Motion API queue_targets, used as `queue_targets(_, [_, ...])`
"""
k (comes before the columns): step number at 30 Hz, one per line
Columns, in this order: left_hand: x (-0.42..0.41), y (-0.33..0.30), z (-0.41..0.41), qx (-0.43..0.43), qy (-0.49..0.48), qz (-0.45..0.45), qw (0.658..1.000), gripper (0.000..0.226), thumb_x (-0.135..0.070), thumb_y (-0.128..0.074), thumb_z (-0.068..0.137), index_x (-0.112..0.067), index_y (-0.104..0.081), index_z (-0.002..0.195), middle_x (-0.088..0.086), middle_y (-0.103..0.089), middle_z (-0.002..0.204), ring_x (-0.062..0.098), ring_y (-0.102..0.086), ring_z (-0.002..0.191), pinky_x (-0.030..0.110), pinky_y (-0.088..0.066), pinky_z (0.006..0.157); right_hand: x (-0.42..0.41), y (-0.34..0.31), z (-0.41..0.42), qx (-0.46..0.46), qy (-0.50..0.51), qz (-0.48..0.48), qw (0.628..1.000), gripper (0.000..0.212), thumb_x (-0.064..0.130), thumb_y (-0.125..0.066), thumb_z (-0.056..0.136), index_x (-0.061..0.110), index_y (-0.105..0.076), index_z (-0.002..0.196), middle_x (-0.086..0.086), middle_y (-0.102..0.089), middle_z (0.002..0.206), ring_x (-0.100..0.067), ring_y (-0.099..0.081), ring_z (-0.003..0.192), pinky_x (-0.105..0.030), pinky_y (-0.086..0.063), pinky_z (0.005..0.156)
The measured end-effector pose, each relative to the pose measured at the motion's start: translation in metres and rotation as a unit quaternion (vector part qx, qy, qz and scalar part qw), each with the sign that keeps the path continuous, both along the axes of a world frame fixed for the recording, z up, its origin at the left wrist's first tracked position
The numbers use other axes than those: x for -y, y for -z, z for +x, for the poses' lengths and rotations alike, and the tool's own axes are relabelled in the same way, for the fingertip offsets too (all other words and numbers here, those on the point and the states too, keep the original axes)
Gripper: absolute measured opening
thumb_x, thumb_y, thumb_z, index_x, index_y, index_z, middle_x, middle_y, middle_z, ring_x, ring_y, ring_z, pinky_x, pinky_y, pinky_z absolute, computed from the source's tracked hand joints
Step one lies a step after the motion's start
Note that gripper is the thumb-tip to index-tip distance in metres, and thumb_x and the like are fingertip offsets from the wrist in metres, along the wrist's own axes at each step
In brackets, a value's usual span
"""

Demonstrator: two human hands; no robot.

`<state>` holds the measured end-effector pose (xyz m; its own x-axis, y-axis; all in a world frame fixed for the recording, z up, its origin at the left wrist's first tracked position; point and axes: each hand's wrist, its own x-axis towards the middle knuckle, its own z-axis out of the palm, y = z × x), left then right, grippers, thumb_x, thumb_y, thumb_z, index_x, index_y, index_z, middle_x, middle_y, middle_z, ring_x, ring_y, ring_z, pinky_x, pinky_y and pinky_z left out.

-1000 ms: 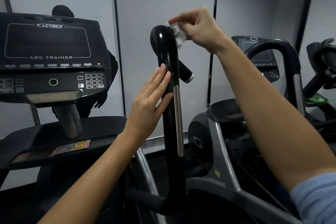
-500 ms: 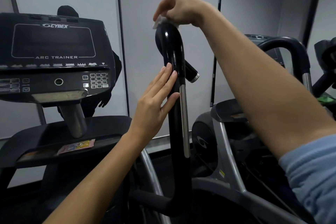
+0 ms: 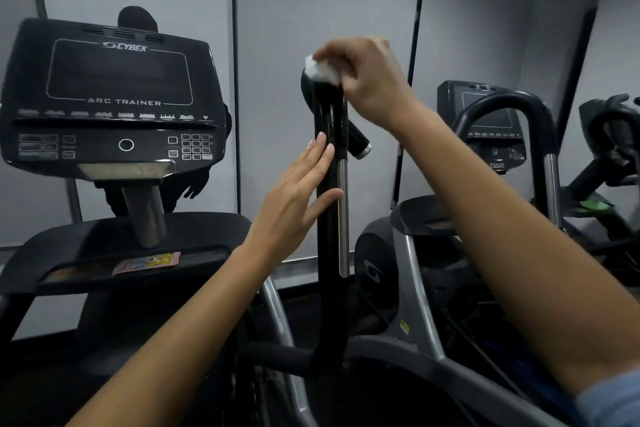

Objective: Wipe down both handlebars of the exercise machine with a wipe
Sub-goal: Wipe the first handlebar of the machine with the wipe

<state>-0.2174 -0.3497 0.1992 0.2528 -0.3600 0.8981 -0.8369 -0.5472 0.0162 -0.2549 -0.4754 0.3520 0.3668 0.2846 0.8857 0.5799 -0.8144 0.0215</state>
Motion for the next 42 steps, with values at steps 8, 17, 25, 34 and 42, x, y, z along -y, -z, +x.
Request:
queue_targets(8, [0.004, 0.029, -0.012, 0.067, -0.058, 0.058, 0.994, 0.048, -0.031, -0.042, 0.094, -0.001, -0.049, 0.130, 0.013, -0.039, 0.145, 0.023, -0.030, 0.137, 0.027, -0.022, 0.112, -0.001, -0.003, 0.028, -0.067, 0.110, -0.007, 0.992, 0.034, 0.002, -0.040, 0.089, 0.008, -0.064, 0.113, -0.011, -0.066, 0.113, -0.028, -0.055, 0.107, -0.026, -0.035, 0.086])
queue_targets(17, [0.008, 0.032, -0.011, 0.067, -0.053, 0.043, 0.995, 0.050, -0.029, -0.043, 0.092, 0.001, -0.047, 0.131, 0.014, -0.038, 0.145, 0.024, -0.030, 0.137, 0.028, -0.019, 0.113, 0.012, 0.071, 0.013, 0.132, 0.076, -0.060, 0.987, 0.037, -0.007, -0.042, 0.083, 0.002, -0.063, 0.112, -0.015, -0.064, 0.117, -0.037, -0.063, 0.101, -0.044, -0.058, 0.075])
queue_targets(25, [0.007, 0.032, -0.013, 0.056, -0.059, 0.047, 0.996, 0.051, -0.032, -0.040, 0.092, -0.002, -0.046, 0.133, 0.011, -0.038, 0.145, 0.022, -0.029, 0.137, 0.031, -0.025, 0.109, 0.002, 0.046, 0.016, 0.119, 0.153, -0.075, 0.978, 0.015, 0.001, -0.050, 0.084, 0.008, -0.063, 0.088, -0.006, -0.065, 0.100, -0.027, -0.058, 0.087, -0.032, -0.052, 0.069])
queue_targets(34, [0.006, 0.036, -0.015, 0.037, -0.041, 0.036, 0.998, 0.052, -0.032, -0.041, 0.091, -0.002, -0.045, 0.134, 0.011, -0.037, 0.146, 0.022, -0.029, 0.137, 0.031, -0.024, 0.110, 0.006, 0.091, 0.000, 0.225, 0.225, -0.188, 0.929, 0.029, -0.002, -0.047, 0.080, 0.009, -0.068, 0.097, -0.002, -0.066, 0.097, -0.015, -0.062, 0.081, -0.018, -0.050, 0.056])
queue_targets(42, [0.006, 0.037, -0.019, 0.021, -0.034, 0.031, 0.999, 0.053, -0.032, -0.039, 0.091, -0.002, -0.044, 0.134, 0.009, -0.035, 0.145, 0.021, -0.028, 0.136, 0.035, -0.027, 0.107, -0.022, 0.038, 0.001, 0.177, 0.333, -0.257, 0.890, 0.027, 0.003, -0.076, 0.046, 0.022, -0.058, 0.047, 0.009, -0.055, 0.056, -0.009, -0.055, 0.056, -0.018, -0.019, 0.040])
